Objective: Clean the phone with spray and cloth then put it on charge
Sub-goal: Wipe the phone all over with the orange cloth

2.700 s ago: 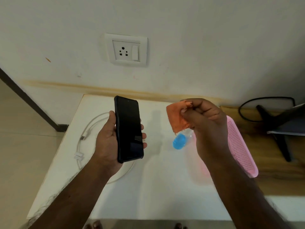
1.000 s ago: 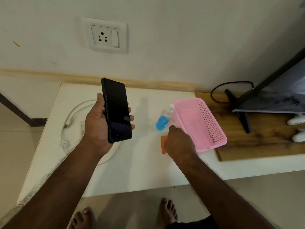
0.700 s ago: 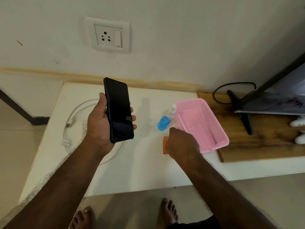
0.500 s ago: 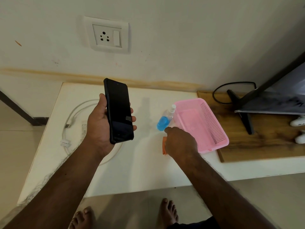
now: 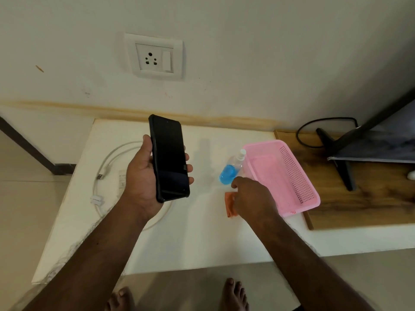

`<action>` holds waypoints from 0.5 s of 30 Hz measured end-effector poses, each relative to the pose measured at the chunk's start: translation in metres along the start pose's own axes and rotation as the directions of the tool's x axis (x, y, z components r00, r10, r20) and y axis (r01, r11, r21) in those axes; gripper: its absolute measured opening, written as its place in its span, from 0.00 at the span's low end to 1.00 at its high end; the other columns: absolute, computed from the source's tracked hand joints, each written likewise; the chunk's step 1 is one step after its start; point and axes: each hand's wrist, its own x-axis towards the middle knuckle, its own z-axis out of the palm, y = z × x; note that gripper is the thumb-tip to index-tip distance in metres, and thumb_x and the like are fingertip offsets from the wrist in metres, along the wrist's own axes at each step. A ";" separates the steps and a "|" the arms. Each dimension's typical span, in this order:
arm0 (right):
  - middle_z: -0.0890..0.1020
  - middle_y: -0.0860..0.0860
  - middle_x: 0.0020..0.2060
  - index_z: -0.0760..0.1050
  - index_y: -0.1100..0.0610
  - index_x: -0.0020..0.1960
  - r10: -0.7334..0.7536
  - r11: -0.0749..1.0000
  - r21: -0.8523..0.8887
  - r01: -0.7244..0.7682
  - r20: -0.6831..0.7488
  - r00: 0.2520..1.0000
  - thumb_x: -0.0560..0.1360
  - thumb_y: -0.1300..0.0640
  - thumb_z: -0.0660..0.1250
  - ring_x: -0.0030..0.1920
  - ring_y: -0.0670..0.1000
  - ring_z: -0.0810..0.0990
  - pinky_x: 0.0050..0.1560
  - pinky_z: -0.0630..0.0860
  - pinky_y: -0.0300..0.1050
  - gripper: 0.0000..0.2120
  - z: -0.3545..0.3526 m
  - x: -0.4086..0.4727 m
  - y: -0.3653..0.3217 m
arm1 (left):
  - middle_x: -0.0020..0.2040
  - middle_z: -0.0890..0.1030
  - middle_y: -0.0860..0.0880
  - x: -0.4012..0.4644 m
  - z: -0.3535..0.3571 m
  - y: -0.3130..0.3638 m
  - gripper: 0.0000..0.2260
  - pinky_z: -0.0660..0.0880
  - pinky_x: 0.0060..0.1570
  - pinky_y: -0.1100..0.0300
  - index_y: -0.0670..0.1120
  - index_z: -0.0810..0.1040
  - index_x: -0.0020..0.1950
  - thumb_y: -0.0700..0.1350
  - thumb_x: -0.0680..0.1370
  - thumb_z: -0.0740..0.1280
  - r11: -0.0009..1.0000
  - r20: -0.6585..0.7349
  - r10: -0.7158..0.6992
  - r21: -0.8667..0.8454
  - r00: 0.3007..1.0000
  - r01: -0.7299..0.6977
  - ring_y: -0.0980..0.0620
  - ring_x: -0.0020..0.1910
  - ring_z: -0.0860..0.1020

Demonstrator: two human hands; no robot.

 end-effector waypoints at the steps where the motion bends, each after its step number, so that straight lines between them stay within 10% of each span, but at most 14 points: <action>1: 0.83 0.48 0.56 0.73 0.50 0.66 0.013 1.000 -0.005 -0.013 -0.006 1.000 0.79 0.52 0.67 0.54 0.49 0.82 0.61 0.73 0.41 0.16 -0.006 -0.003 -0.002 | 0.53 0.80 0.39 0.000 0.001 0.001 0.35 0.75 0.53 0.44 0.39 0.76 0.68 0.67 0.77 0.56 1.000 0.003 -0.007 -0.011 1.000 0.007 0.40 0.48 0.78; 6: 0.82 0.40 0.36 0.77 0.44 0.43 0.017 0.919 0.394 0.027 -0.109 0.994 0.72 0.30 0.63 0.35 0.41 0.81 0.42 0.77 0.36 0.19 -0.042 -0.025 -0.027 | 0.54 0.78 0.37 0.000 0.002 0.001 0.36 0.77 0.54 0.40 0.40 0.76 0.68 0.68 0.77 0.55 0.999 -0.047 0.043 0.022 0.998 -0.042 0.39 0.50 0.78; 9: 0.83 0.39 0.48 0.74 0.40 0.54 -0.019 0.653 0.755 0.055 -0.056 0.998 0.58 0.18 0.61 0.45 0.44 0.84 0.45 0.83 0.45 0.35 -0.056 -0.038 -0.051 | 0.52 0.80 0.40 0.000 0.003 0.003 0.34 0.82 0.48 0.43 0.41 0.77 0.65 0.68 0.74 0.60 0.994 -0.051 0.091 0.056 0.995 -0.088 0.41 0.49 0.80; 15: 0.77 0.46 0.66 0.62 0.44 0.74 -0.313 0.323 0.938 -0.122 0.228 0.922 0.60 0.31 0.72 0.61 0.50 0.80 0.59 0.80 0.53 0.47 -0.047 -0.027 -0.074 | 0.43 0.84 0.45 -0.003 0.005 0.000 0.31 0.82 0.45 0.55 0.42 0.82 0.53 0.69 0.67 0.72 0.889 -0.097 0.241 0.420 0.966 -0.180 0.44 0.47 0.85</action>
